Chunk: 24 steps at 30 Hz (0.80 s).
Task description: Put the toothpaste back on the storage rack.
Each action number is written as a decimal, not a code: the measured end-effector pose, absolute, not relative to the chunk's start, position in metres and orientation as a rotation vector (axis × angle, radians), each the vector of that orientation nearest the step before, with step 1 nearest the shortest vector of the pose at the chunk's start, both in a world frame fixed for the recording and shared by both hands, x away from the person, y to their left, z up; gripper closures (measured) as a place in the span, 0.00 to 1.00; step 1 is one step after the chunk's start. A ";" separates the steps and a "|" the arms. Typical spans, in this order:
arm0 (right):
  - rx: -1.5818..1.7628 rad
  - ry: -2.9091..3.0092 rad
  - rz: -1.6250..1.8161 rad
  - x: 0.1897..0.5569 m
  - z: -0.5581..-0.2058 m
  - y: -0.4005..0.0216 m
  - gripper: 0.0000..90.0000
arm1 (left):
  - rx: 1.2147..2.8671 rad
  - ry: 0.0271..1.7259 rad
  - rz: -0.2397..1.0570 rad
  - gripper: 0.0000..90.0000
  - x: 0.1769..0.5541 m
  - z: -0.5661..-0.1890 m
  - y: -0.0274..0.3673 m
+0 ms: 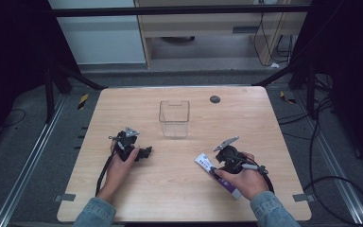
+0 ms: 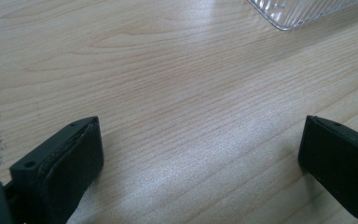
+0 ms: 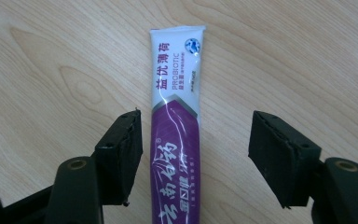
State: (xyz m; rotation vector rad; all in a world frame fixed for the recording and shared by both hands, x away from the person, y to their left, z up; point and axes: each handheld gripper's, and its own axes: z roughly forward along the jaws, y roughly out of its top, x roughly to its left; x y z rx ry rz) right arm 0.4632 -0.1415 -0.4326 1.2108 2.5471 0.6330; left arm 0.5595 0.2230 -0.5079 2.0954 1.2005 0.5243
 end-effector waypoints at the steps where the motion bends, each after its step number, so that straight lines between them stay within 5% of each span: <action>1: 1.210 2.548 0.637 0.464 -0.433 -0.141 0.40 | 2.091 1.203 0.524 0.00 0.560 -0.508 0.223; 12: 1.191 2.591 0.620 0.474 -0.436 -0.128 0.53 | 2.090 1.203 0.525 0.00 0.560 -0.508 0.223; 24: 1.225 2.638 0.570 0.486 -0.457 -0.118 0.53 | 2.090 1.204 0.525 0.00 0.560 -0.508 0.223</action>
